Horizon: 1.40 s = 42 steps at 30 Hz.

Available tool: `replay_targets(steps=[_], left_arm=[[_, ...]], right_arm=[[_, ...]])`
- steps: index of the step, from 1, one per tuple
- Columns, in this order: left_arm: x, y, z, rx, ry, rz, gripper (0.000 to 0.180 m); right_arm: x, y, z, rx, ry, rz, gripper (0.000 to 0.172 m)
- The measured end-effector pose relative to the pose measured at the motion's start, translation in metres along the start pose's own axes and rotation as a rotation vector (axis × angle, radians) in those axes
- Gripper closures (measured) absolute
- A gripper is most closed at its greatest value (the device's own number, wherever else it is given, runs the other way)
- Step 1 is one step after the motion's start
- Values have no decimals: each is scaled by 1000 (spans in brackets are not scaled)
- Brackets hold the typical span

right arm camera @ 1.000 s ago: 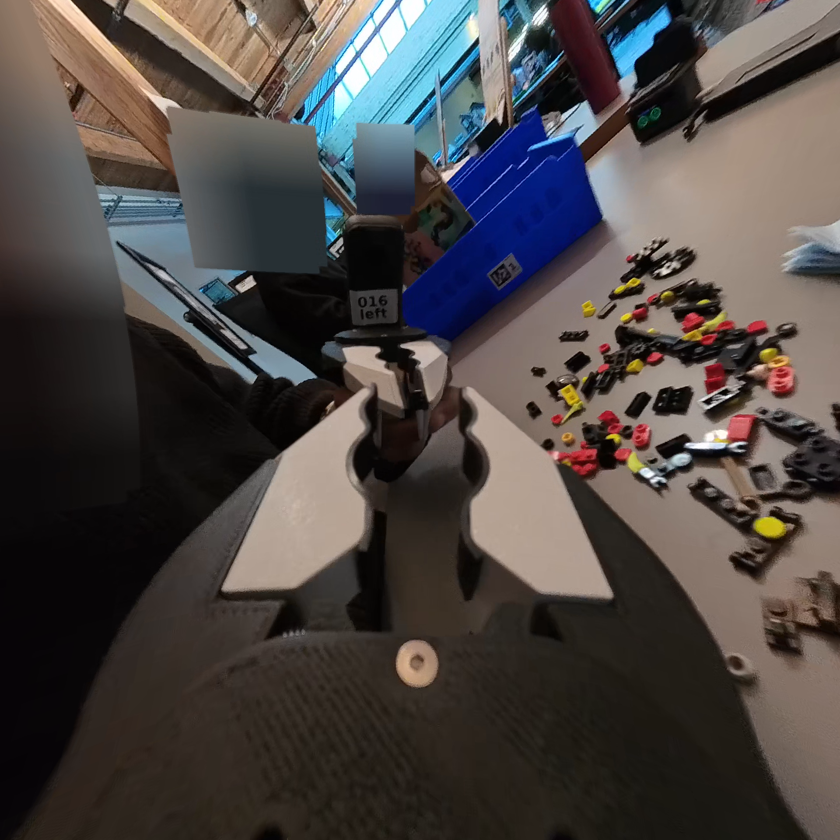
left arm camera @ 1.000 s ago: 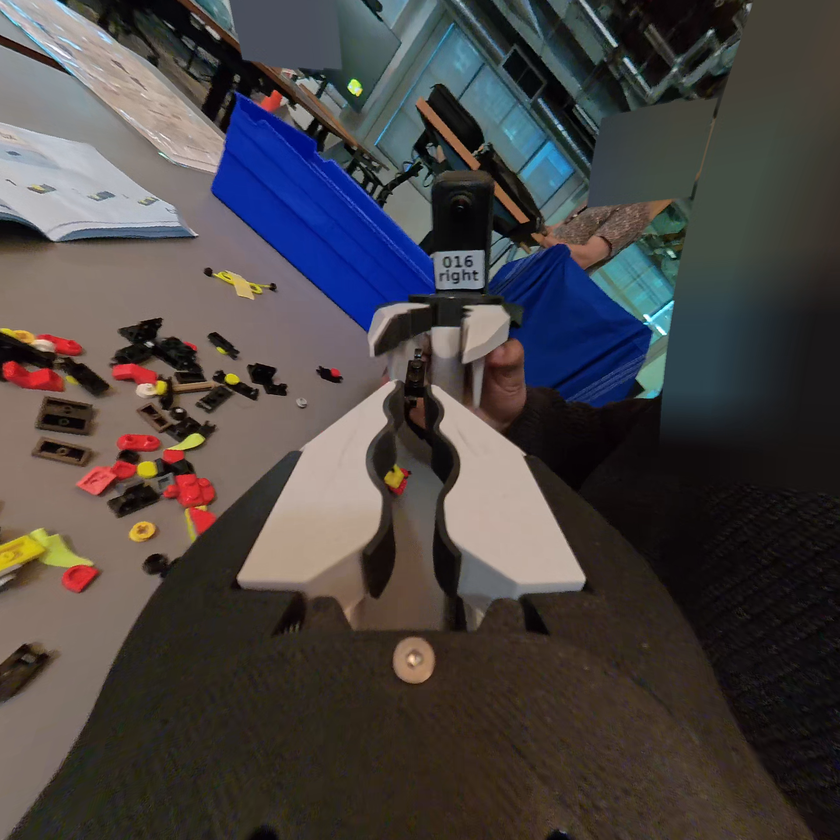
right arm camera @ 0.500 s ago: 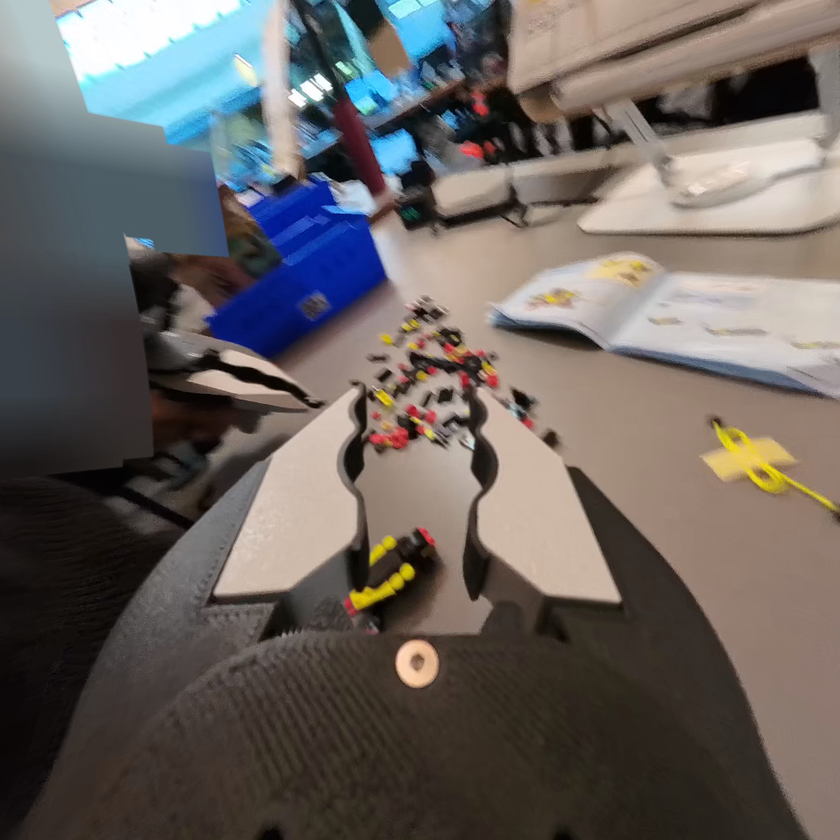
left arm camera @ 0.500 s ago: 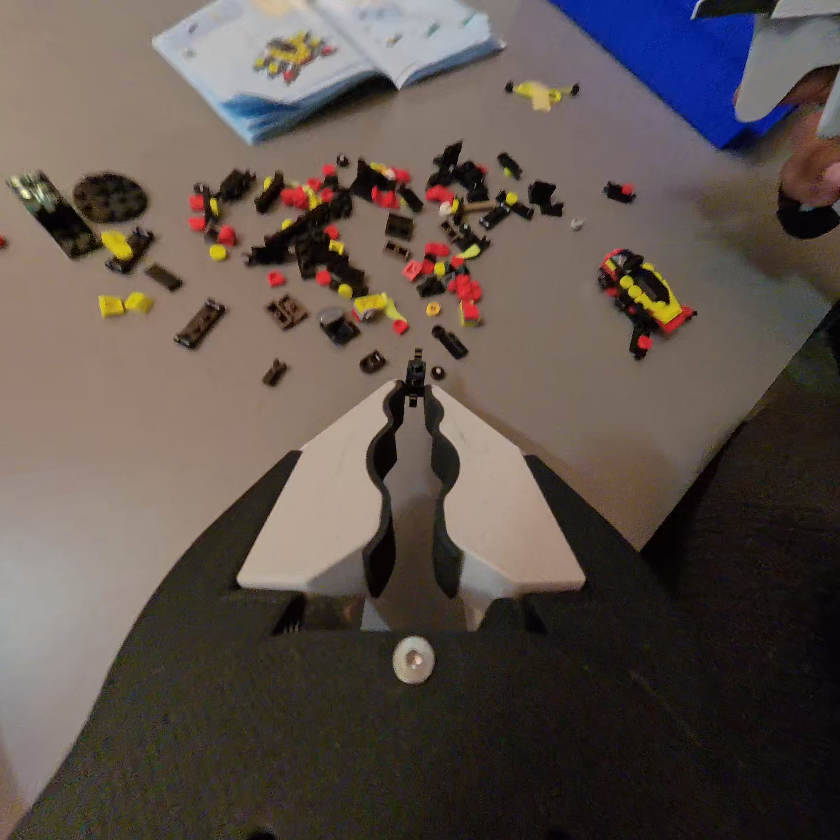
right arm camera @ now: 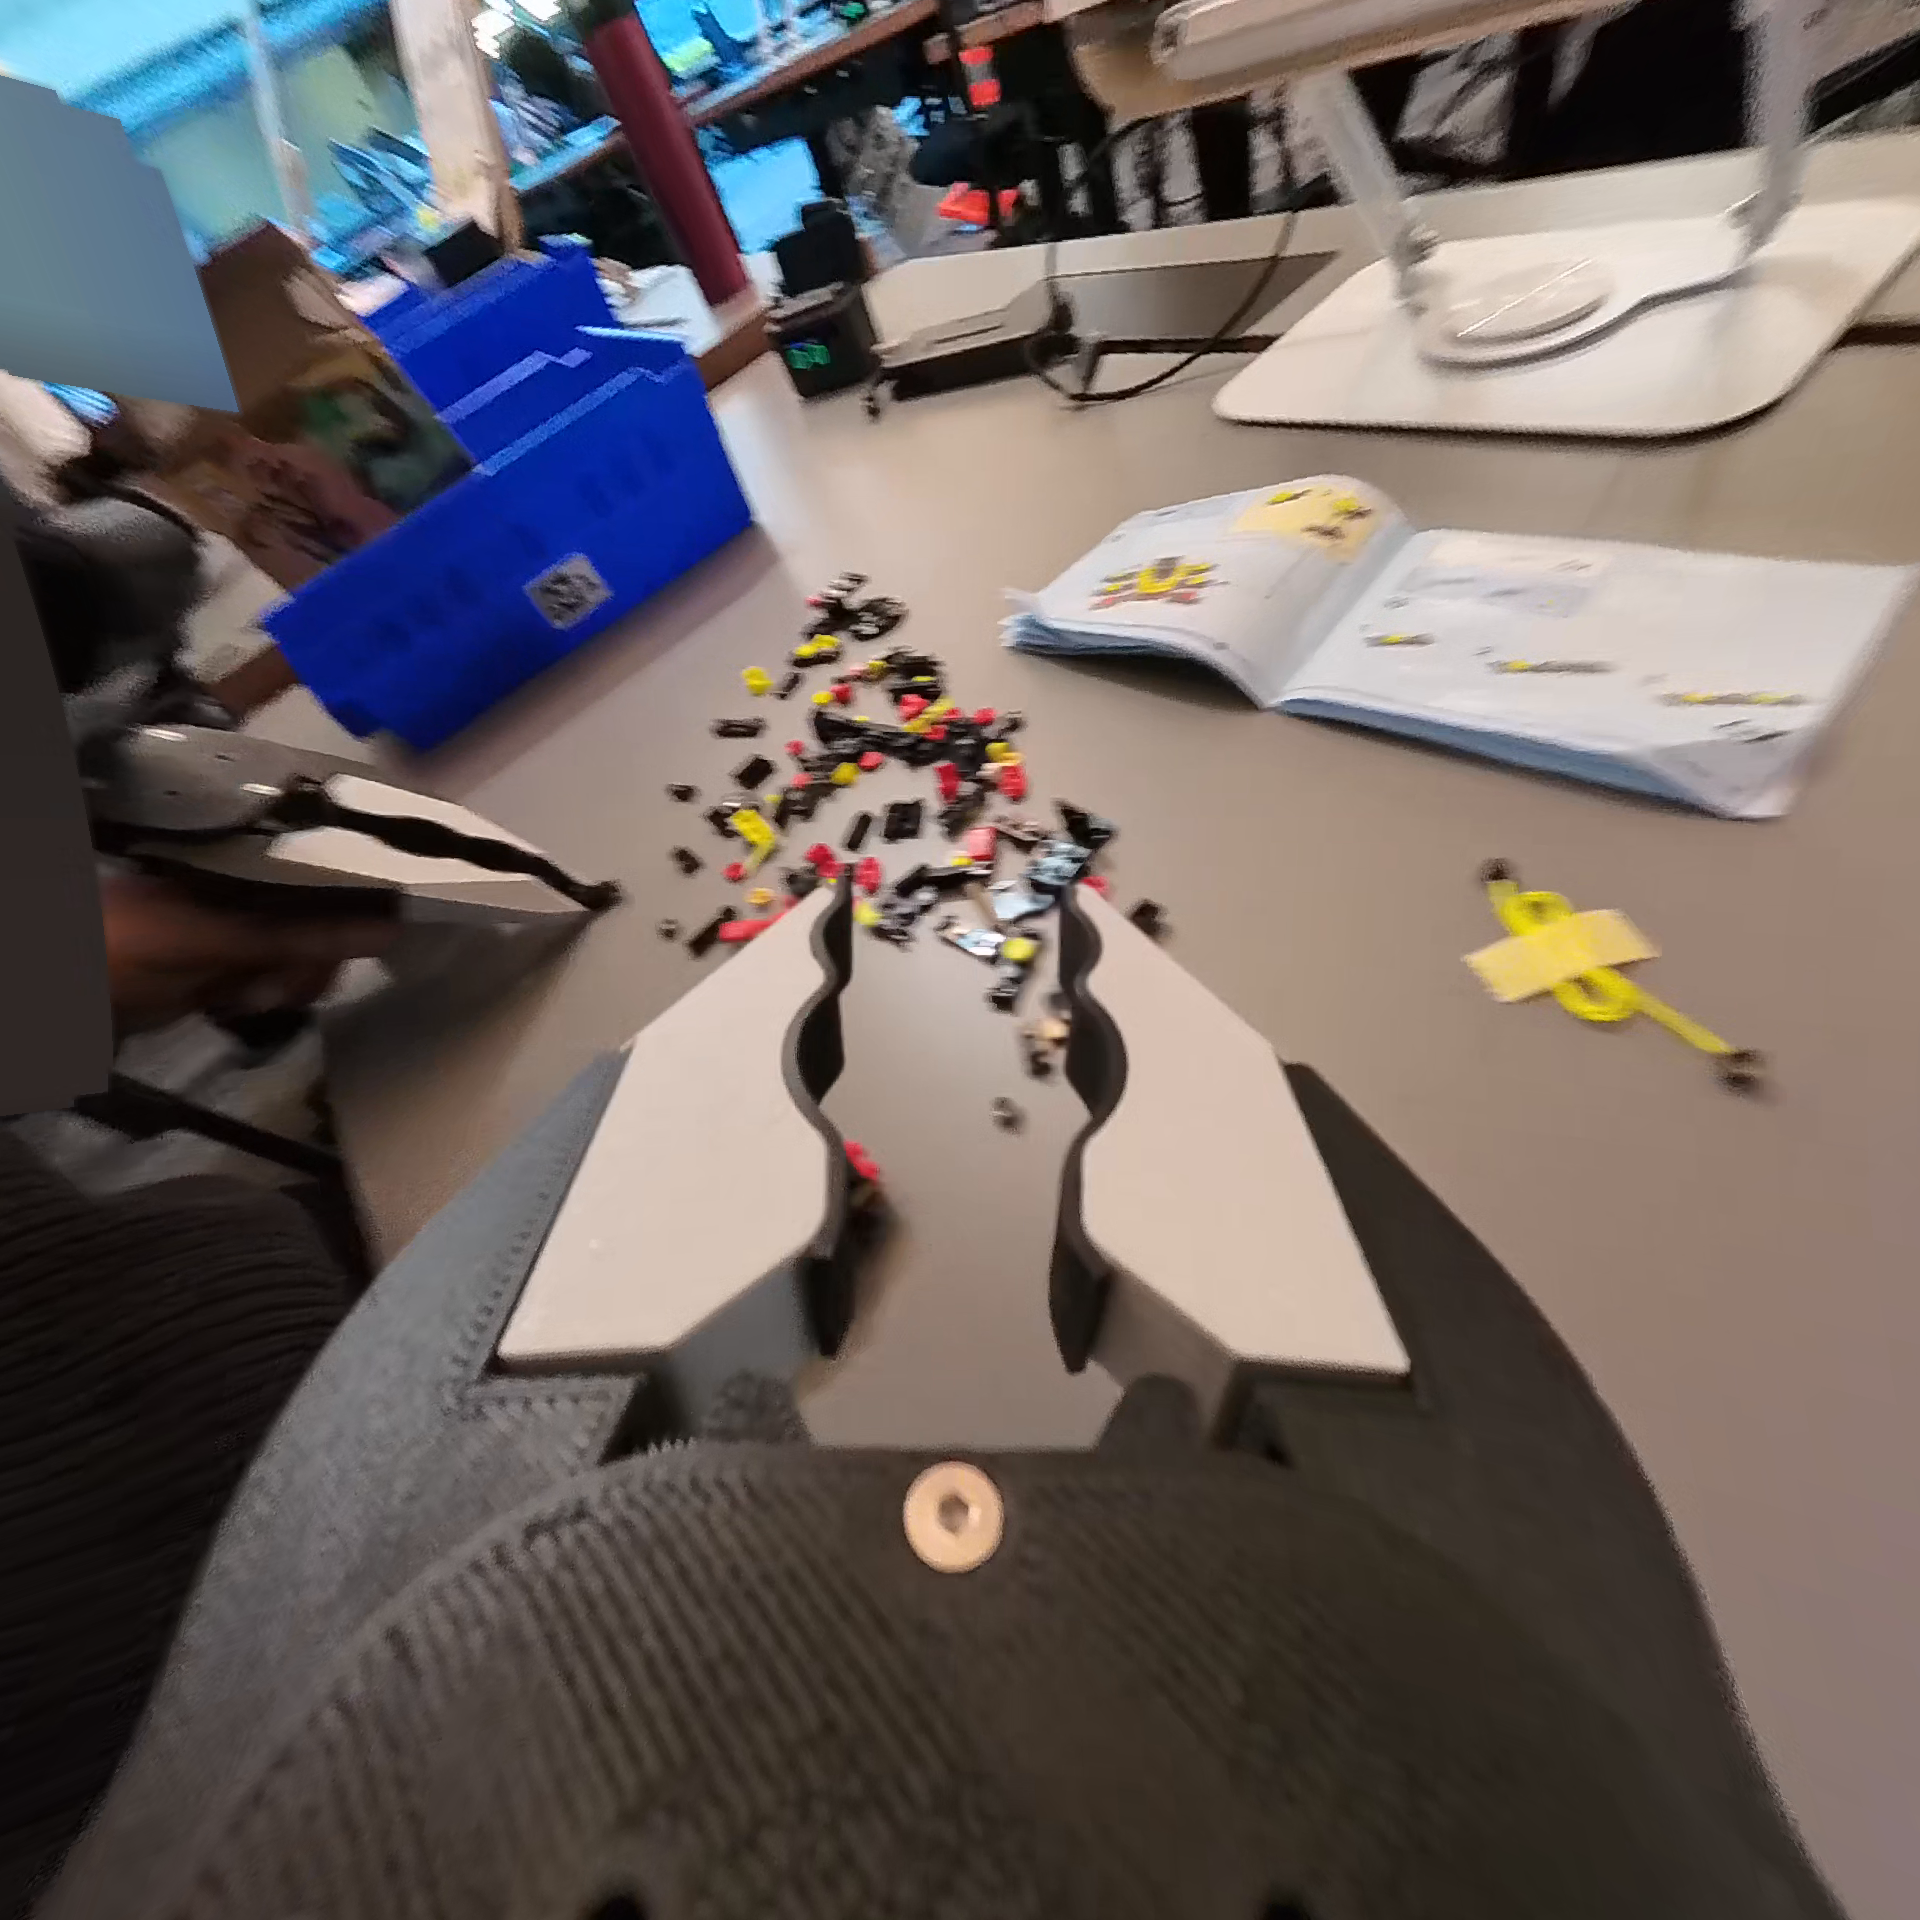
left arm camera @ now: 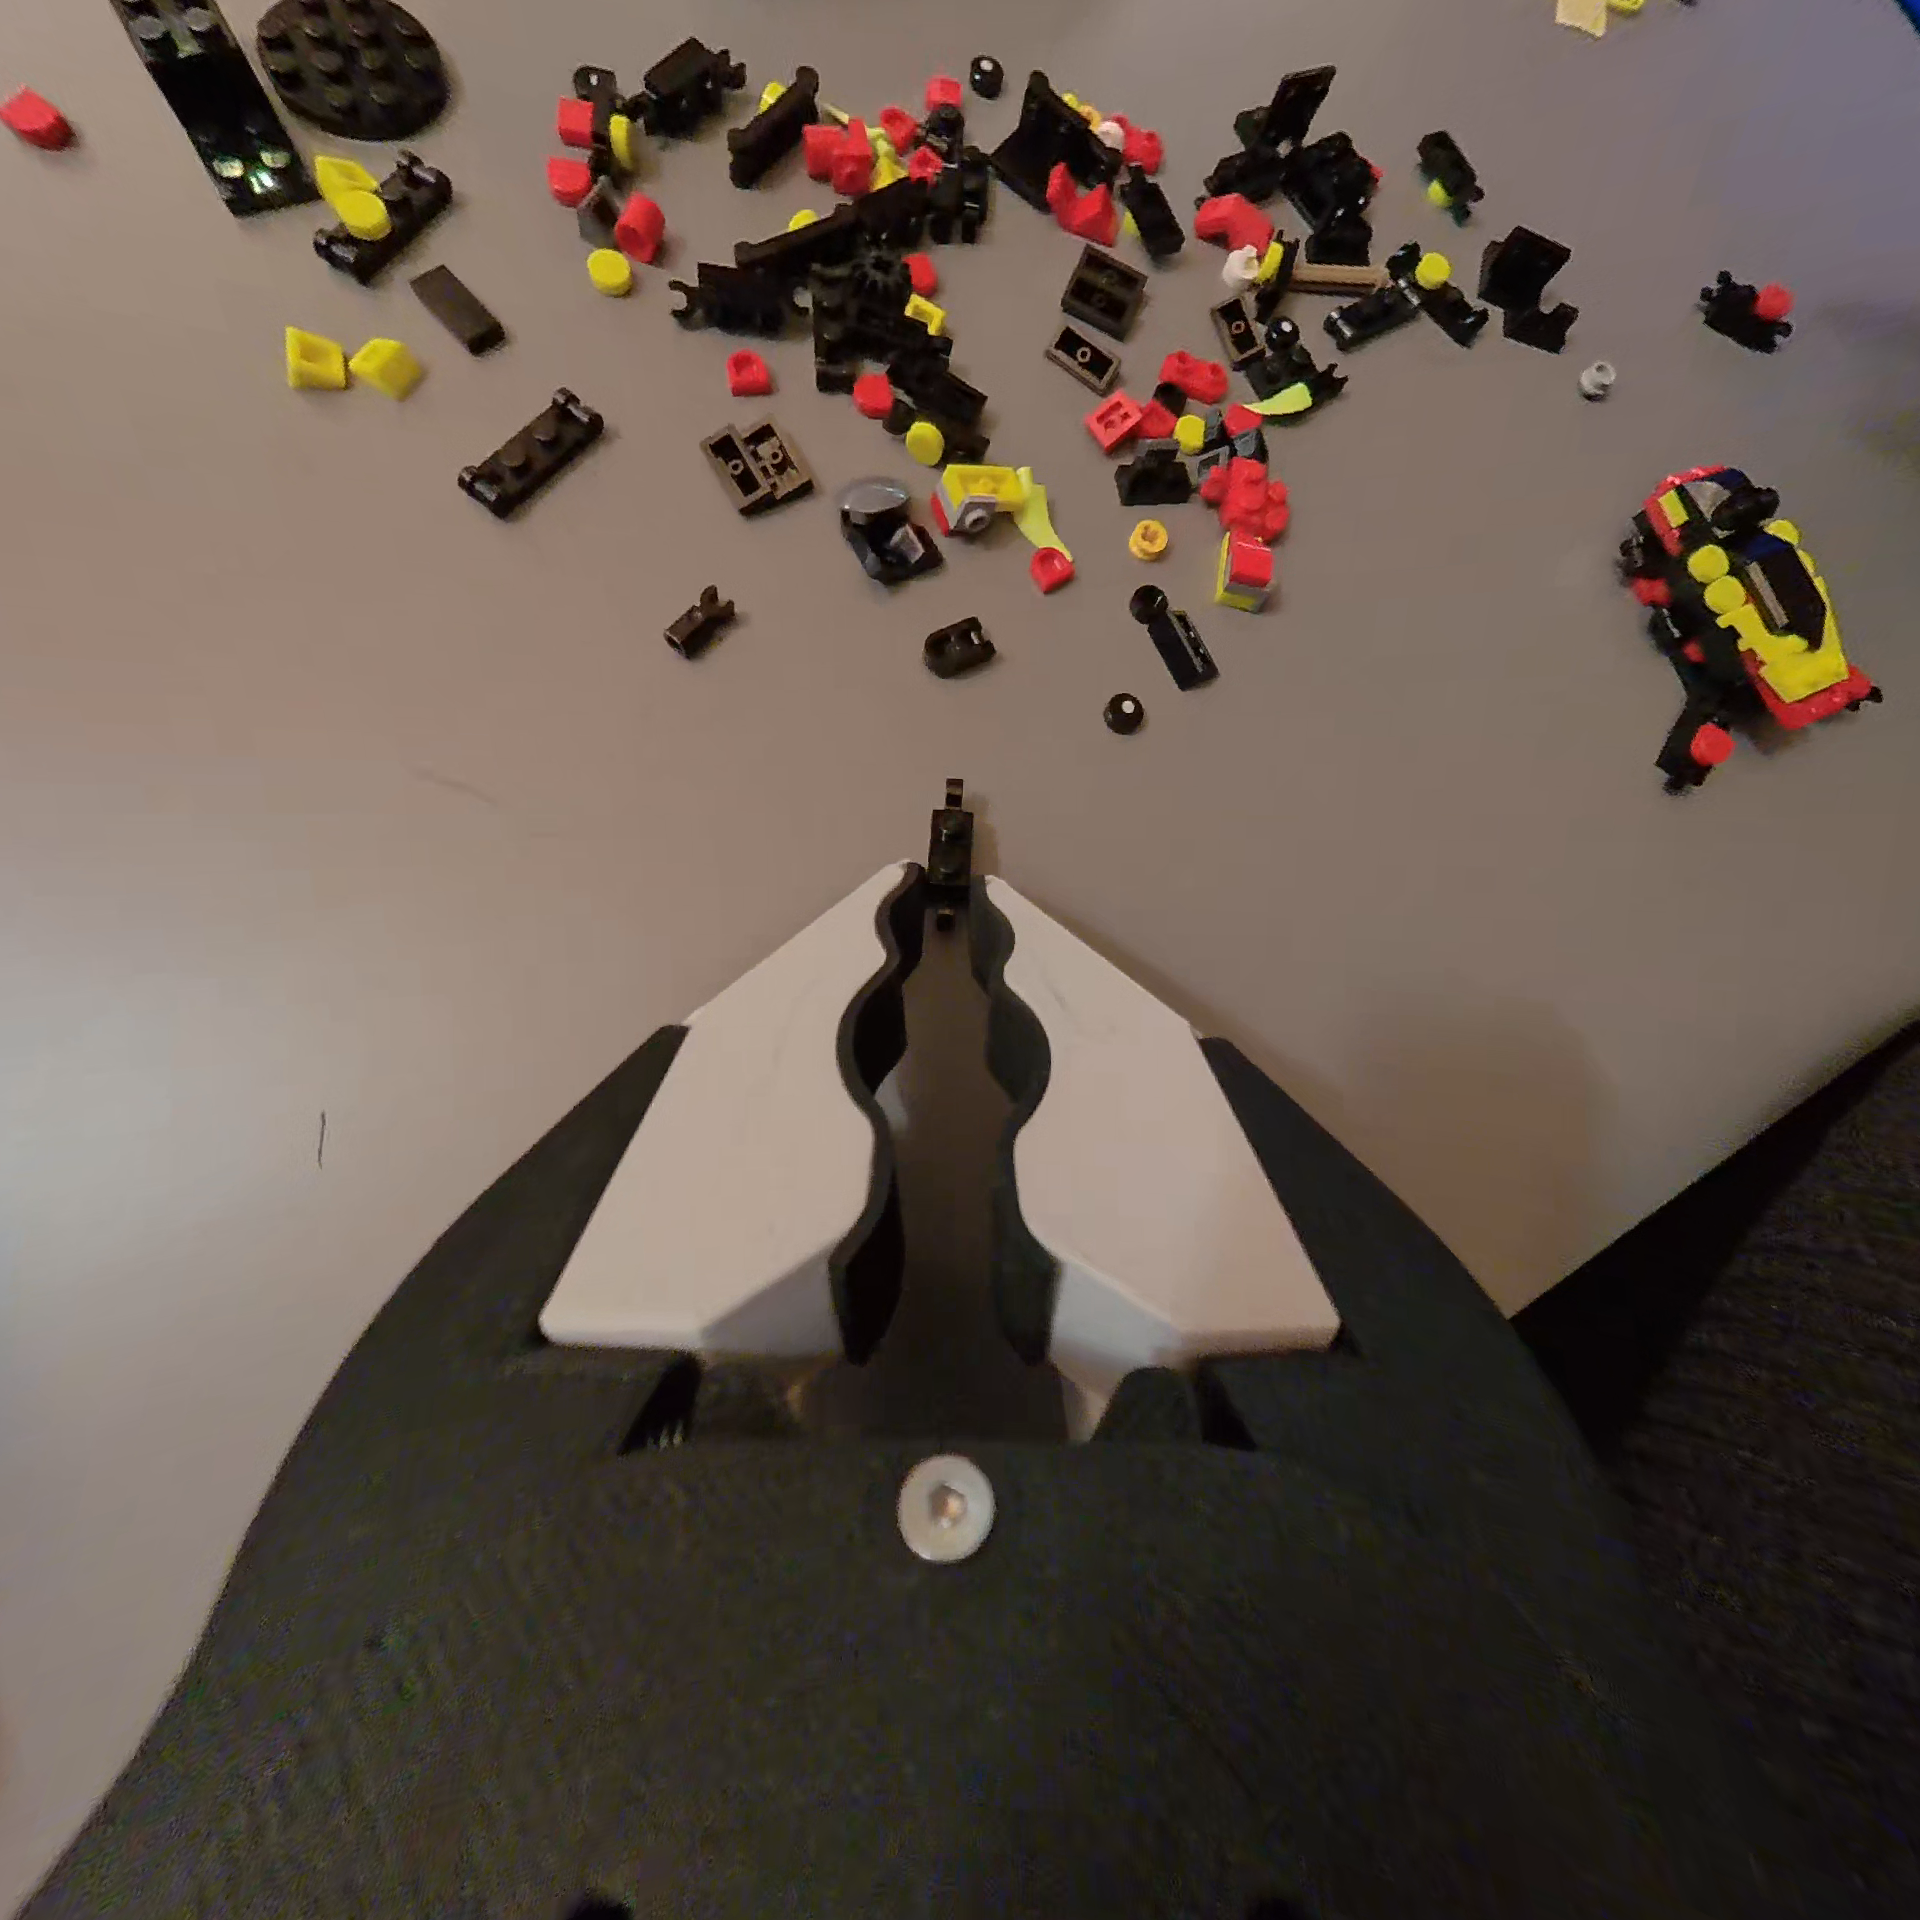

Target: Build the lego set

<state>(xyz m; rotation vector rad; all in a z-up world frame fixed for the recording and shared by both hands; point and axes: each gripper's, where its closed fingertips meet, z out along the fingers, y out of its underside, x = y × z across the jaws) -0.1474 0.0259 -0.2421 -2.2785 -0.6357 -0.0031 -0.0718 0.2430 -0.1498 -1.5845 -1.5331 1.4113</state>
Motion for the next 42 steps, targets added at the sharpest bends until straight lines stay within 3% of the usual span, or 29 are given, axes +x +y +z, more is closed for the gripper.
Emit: replay_targets(steps=[7, 12, 17, 24, 28, 33, 42], left_arm=[[4, 0, 1, 6, 20, -14, 175], [7, 0, 1, 6, 36, -33, 173], [10, -1, 0, 8, 49, -41, 168], [15, -18, -7, 91, 94, -58, 166], [18, -25, -9, 121, 129, -59, 166], [21, -37, -16, 186, 149, -39, 173], [31, -39, -26, 206, 247, -38, 169]], right_arm=[[36, 1, -21, -83, 203, -207, 132], [55, 35, -35, -323, 322, -318, 131], [51, 68, -28, -464, 281, -300, 141], [47, 83, -20, -508, 230, -272, 151], [51, 88, -13, -528, 239, -278, 165], [53, 80, 10, -493, 215, -233, 165], [58, 60, 50, -476, 226, -280, 162]])
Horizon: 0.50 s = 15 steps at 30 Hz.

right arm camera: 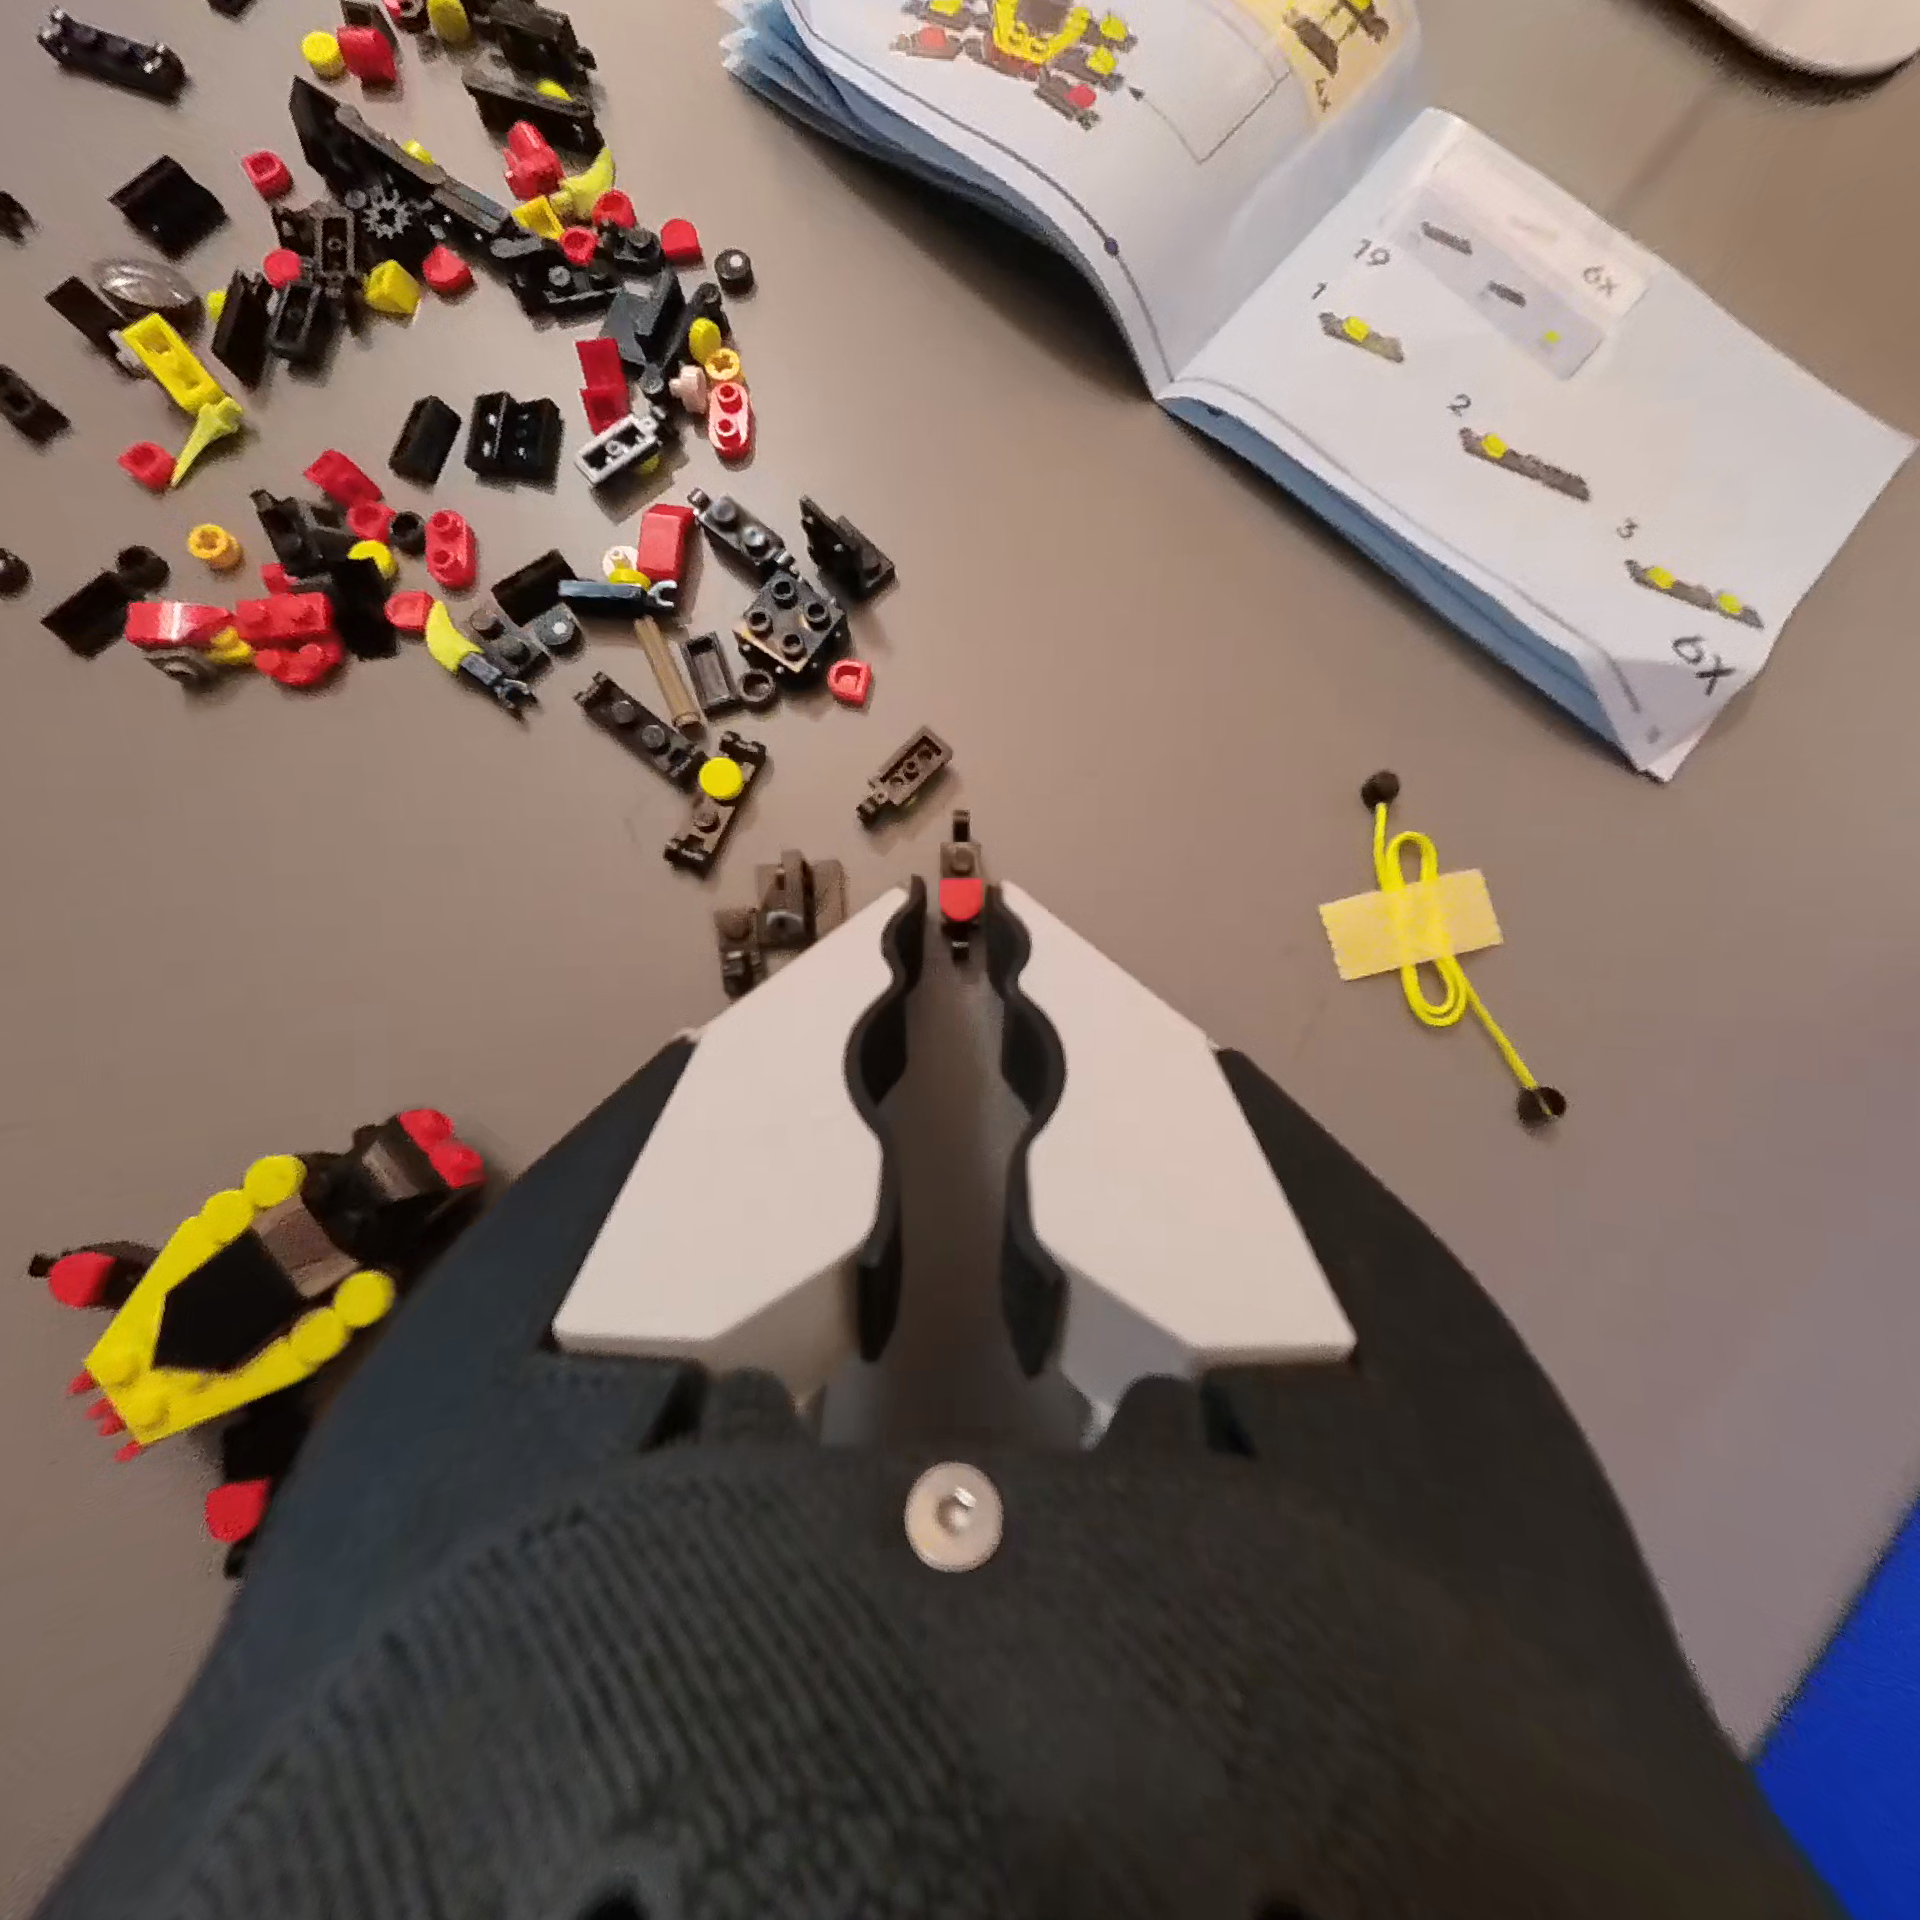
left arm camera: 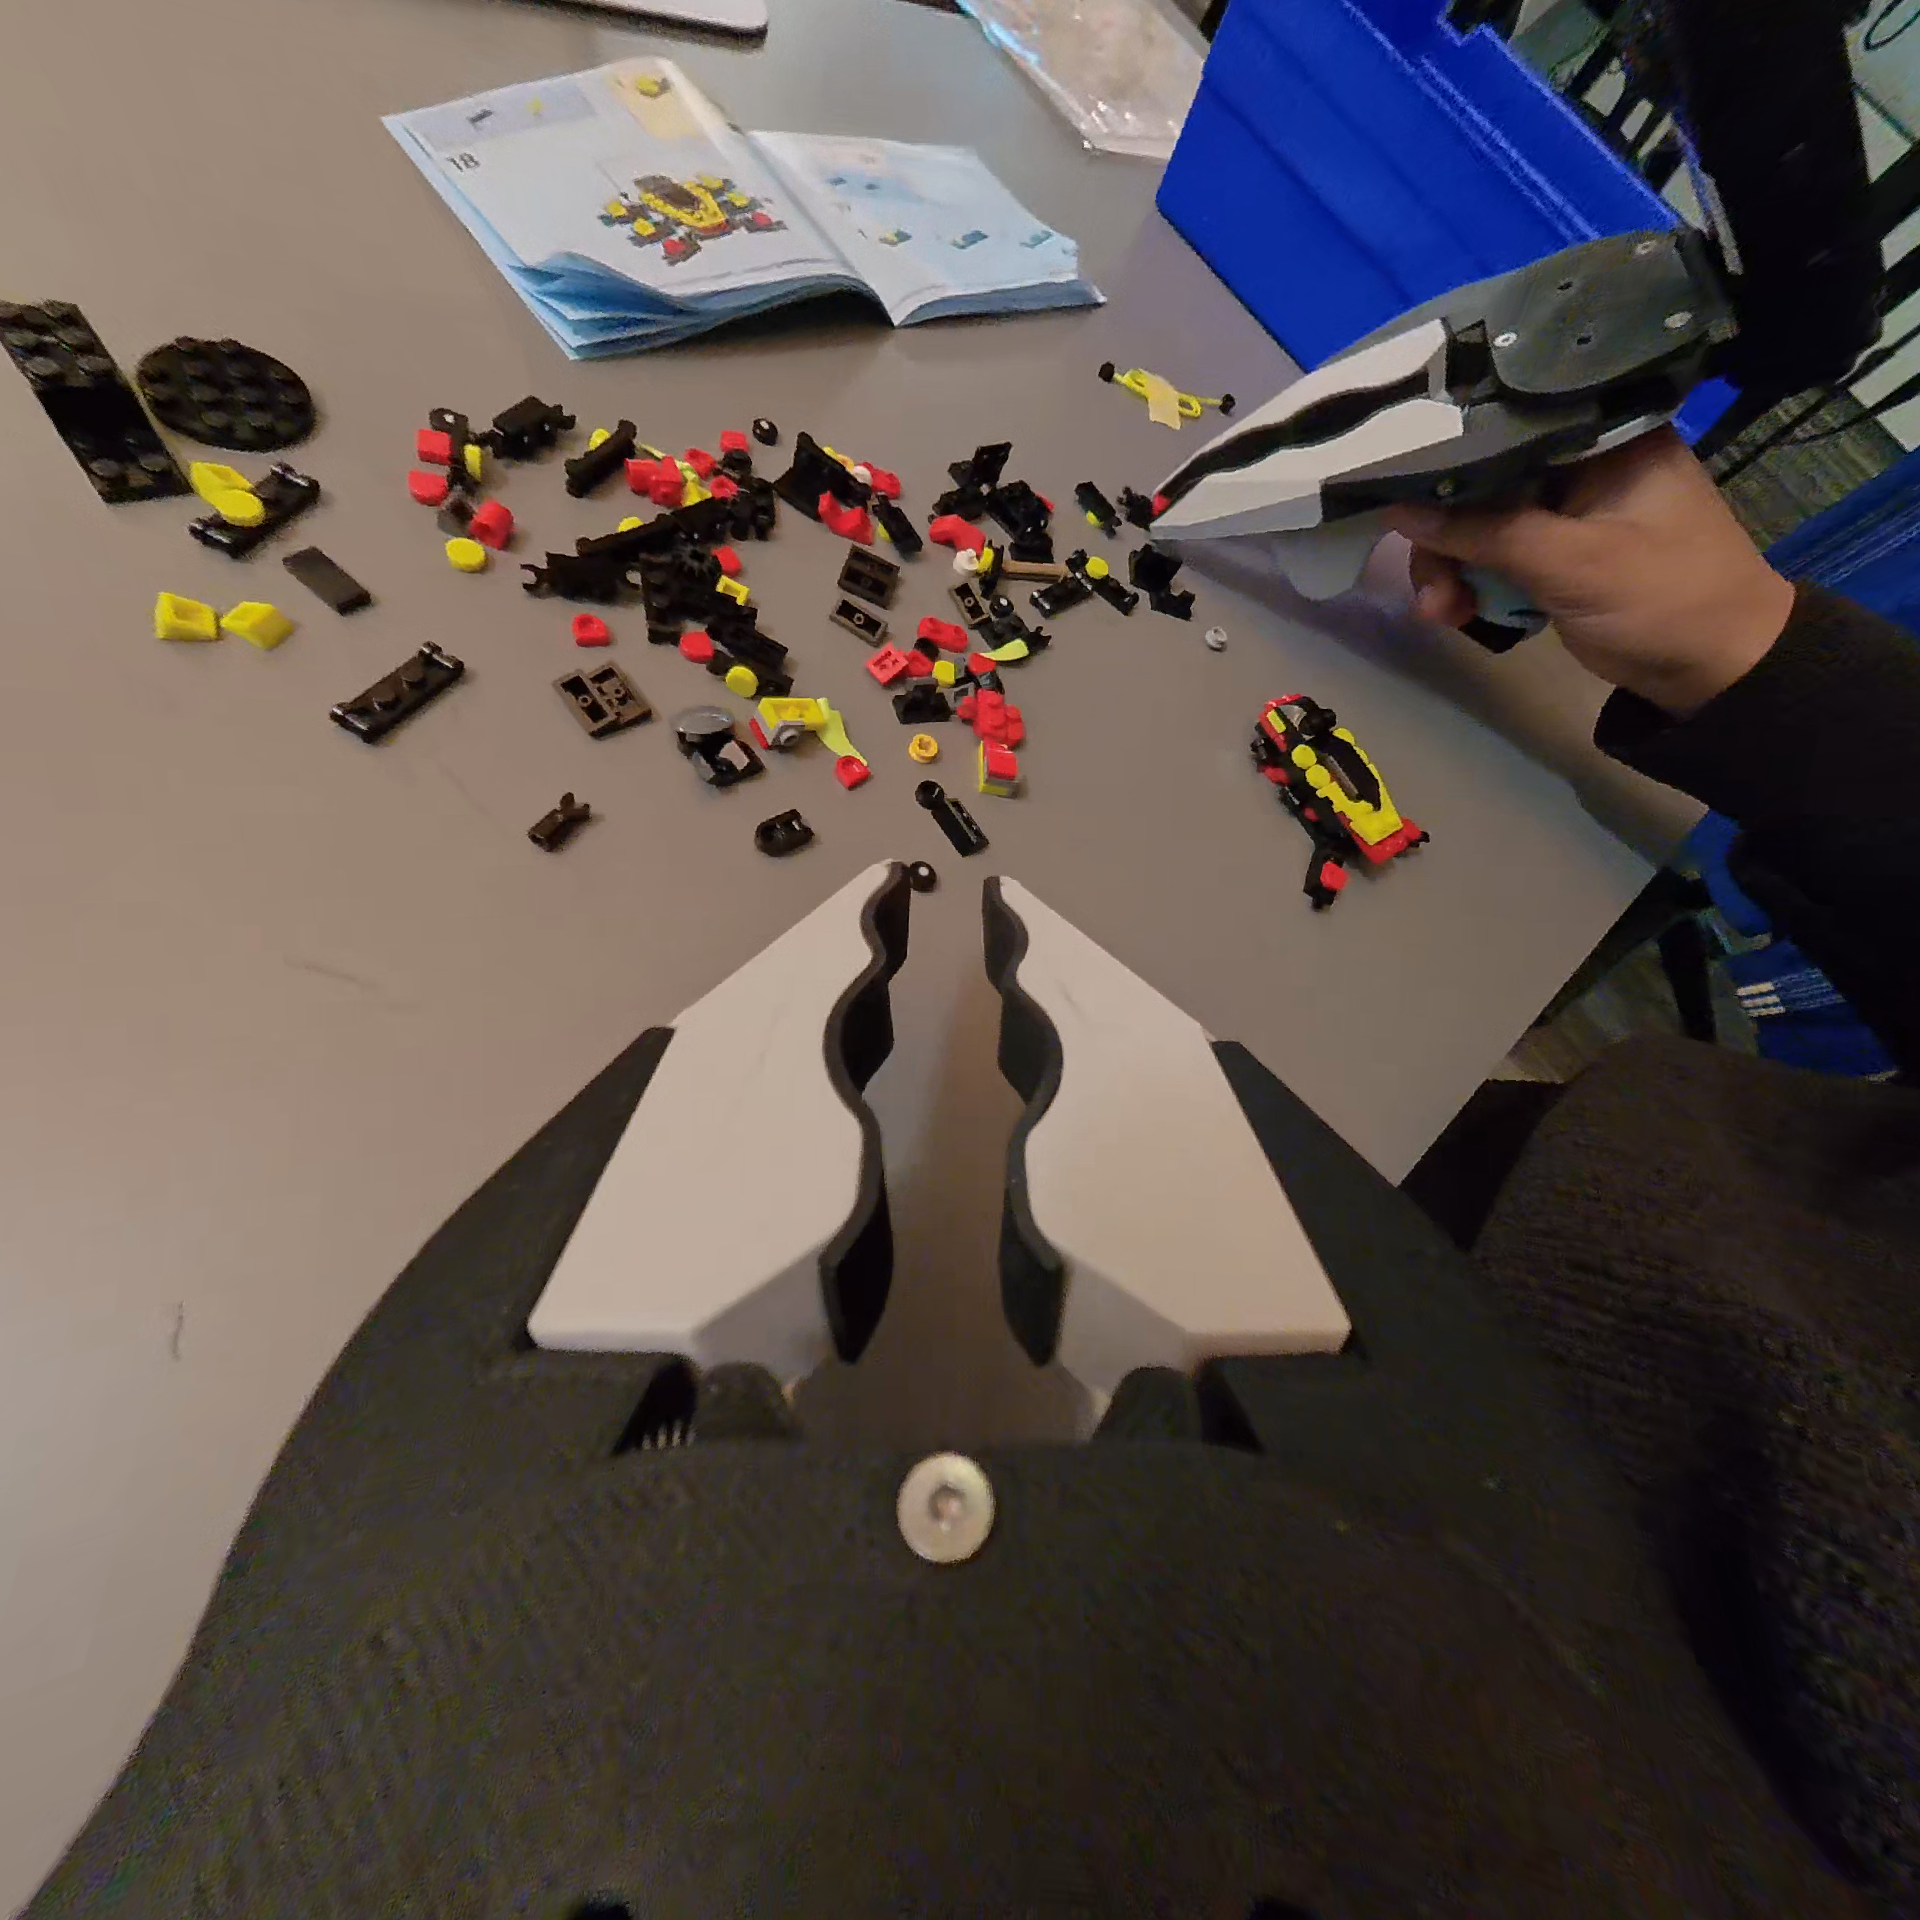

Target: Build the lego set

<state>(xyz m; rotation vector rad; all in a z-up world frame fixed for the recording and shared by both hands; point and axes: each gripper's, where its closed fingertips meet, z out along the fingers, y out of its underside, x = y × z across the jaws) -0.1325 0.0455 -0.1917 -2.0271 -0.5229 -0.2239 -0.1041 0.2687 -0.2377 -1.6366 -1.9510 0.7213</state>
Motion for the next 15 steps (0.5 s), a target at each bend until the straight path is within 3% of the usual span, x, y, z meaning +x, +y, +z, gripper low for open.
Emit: replay_targets(steps=[7, 10, 15], left_arm=[[4, -3, -1, 19, 25, -21, 168], [9, 0, 3, 0, 36, 0, 167], [13, 2, 3, -9, 44, 22, 167]], right_arm=[[-19, -36, -19, 190, -35, -115, 149], [-41, -41, -3, 157, -141, -217, 158], [-45, -55, 32, 102, -167, -332, 159]])
